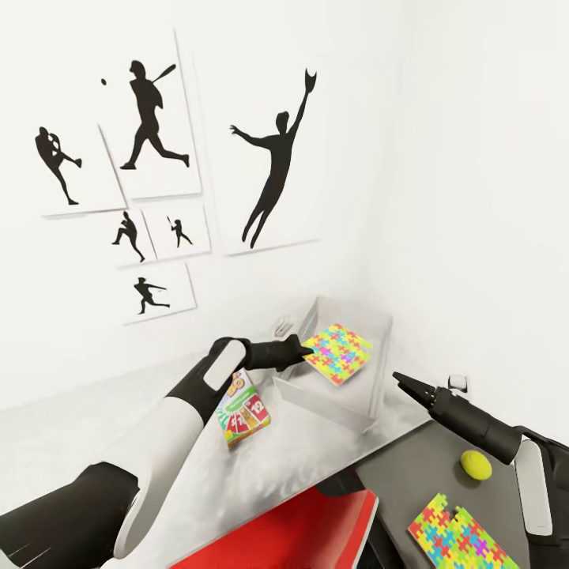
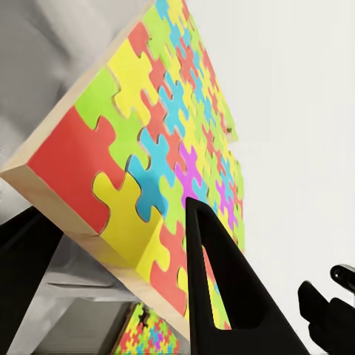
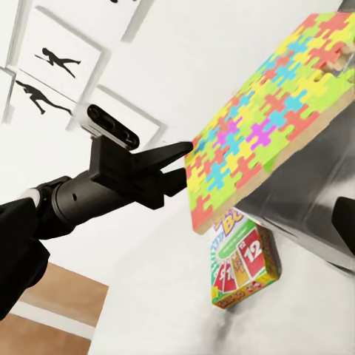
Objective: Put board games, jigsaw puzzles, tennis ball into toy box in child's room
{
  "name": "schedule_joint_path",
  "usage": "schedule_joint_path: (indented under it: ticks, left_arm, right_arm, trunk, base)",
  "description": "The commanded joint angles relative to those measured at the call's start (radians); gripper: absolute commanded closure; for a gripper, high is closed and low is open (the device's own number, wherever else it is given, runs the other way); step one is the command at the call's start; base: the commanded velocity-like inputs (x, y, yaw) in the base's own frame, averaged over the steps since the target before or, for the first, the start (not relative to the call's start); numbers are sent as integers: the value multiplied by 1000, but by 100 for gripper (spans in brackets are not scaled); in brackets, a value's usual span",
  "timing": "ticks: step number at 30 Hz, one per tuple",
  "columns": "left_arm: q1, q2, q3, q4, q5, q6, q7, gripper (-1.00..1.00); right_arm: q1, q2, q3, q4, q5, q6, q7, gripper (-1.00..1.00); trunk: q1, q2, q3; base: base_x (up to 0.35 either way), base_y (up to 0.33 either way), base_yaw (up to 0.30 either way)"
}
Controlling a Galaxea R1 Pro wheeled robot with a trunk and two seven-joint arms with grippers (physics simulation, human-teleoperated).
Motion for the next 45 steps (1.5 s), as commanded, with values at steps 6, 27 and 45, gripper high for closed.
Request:
schedule_joint_path:
  ticks: [6, 27, 45]
  left_arm:
    - [-1, 0, -23, -1, -3, 1, -4, 100]
    - [-1, 0, -29, -9, -2, -58, 49, 100]
    - [-2, 0, -30, -30, 0, -69, 113, 100]
  right_arm:
    - [-1, 0, -1, 0, 3, 3, 5, -100]
    - [-1, 0, -1, 0, 3, 3, 6, -100]
    - [-1, 1, -27, 0, 3, 3, 6, -100]
  trunk:
    - [1, -2, -12]
    - [1, -2, -46]
    - [1, -2, -76]
  base:
    - [0, 0, 0]
    - [0, 0, 0]
    - [0, 0, 0]
